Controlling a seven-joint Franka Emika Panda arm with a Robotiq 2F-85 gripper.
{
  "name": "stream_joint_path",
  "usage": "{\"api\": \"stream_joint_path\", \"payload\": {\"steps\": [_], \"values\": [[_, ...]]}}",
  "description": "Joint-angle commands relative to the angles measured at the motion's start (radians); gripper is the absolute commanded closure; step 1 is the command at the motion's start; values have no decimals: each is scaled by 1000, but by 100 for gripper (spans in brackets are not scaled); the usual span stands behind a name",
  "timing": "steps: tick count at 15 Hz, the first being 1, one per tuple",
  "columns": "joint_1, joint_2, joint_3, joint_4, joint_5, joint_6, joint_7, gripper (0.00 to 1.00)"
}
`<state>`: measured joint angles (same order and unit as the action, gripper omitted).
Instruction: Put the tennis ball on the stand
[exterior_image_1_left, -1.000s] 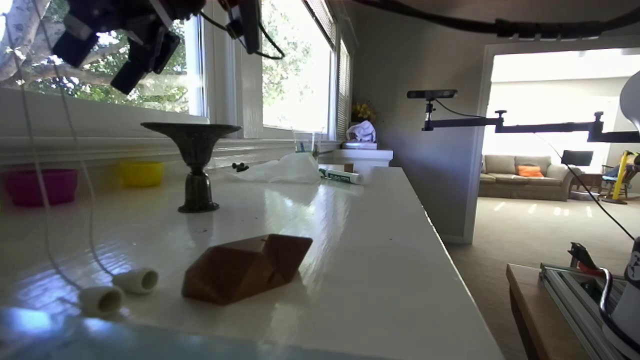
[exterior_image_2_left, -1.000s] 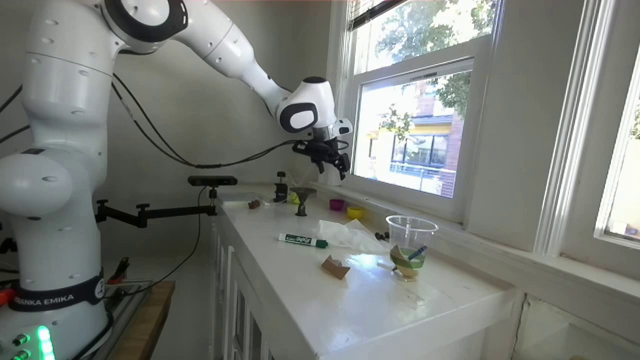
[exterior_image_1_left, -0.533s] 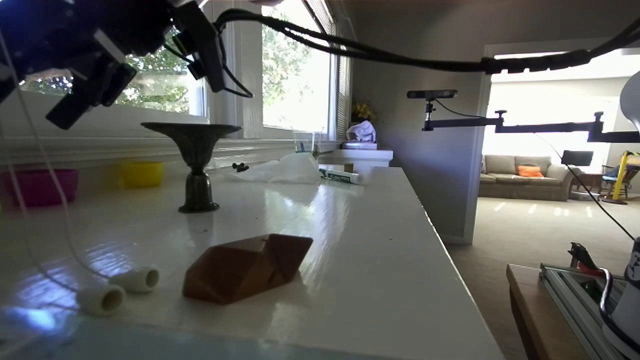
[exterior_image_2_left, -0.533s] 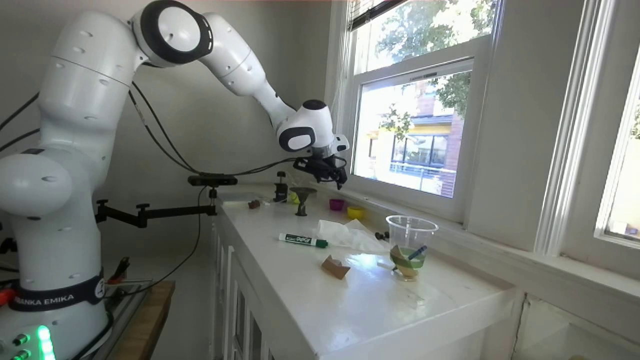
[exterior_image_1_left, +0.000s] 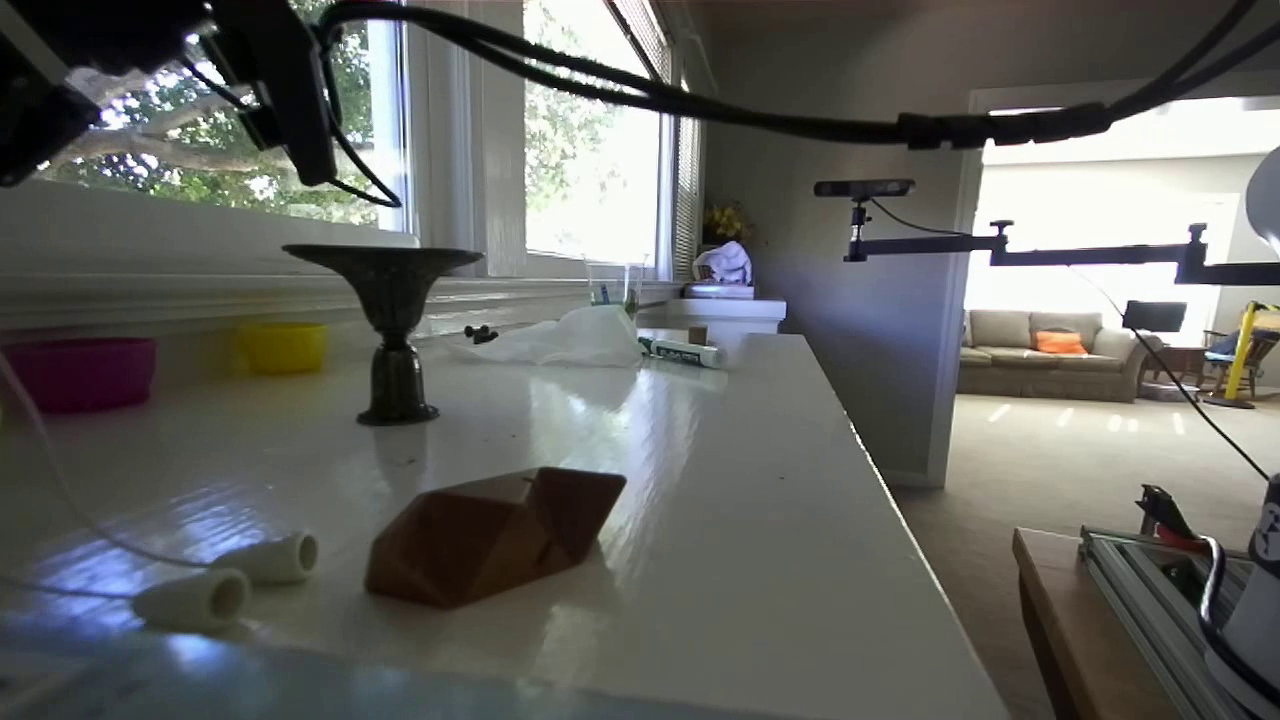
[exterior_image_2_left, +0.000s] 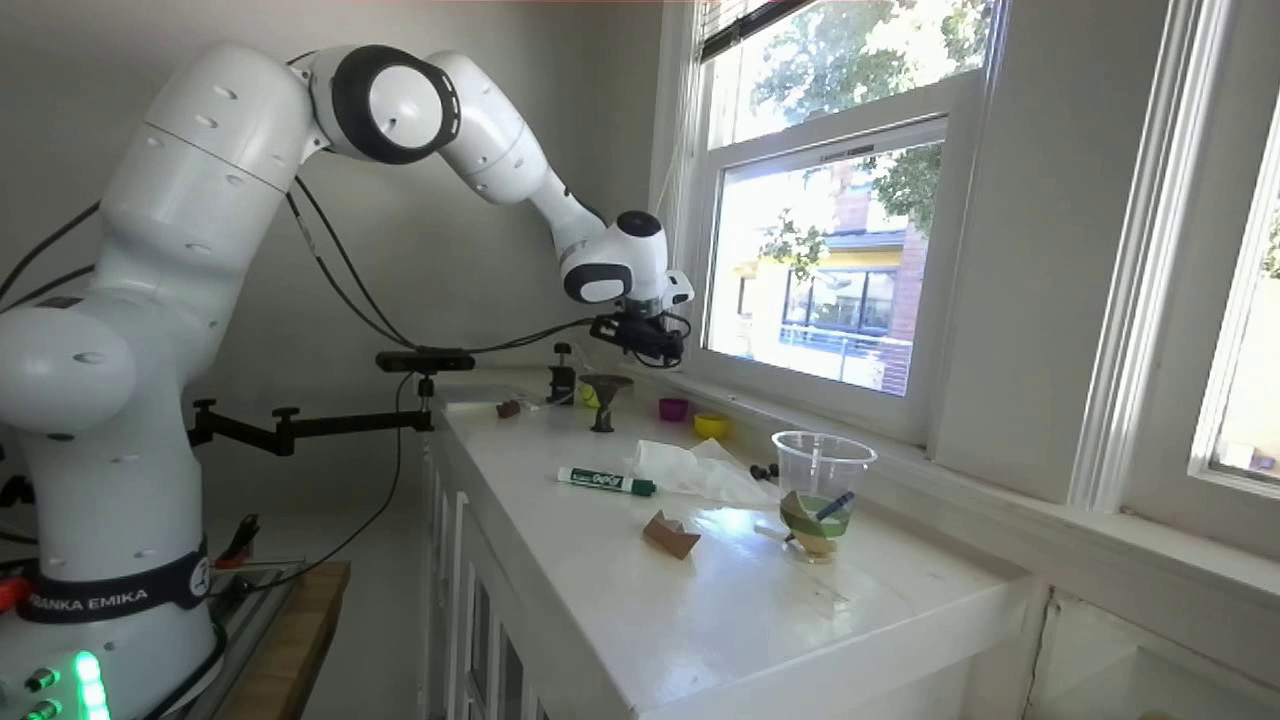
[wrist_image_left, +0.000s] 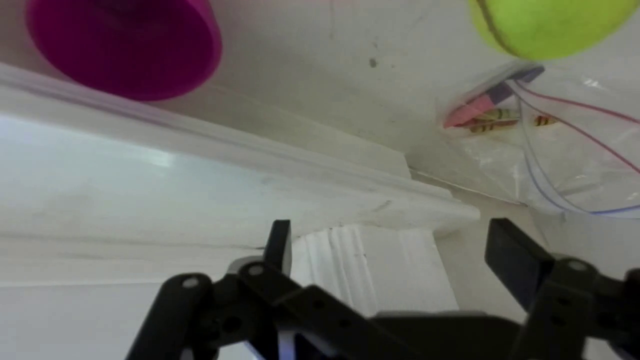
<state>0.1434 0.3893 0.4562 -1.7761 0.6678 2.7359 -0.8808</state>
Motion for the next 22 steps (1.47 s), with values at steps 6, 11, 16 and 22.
{"api": "stream_joint_path", "payload": {"steps": [6, 11, 16, 22], "values": [[-33, -9, 71, 96, 66, -231, -20, 0], [-23, -34, 39, 52, 95, -272, 5, 0], [-26, -70, 4, 35, 86, -380, 28, 0], [2, -52, -34, 78, 65, -389, 14, 0]]}}
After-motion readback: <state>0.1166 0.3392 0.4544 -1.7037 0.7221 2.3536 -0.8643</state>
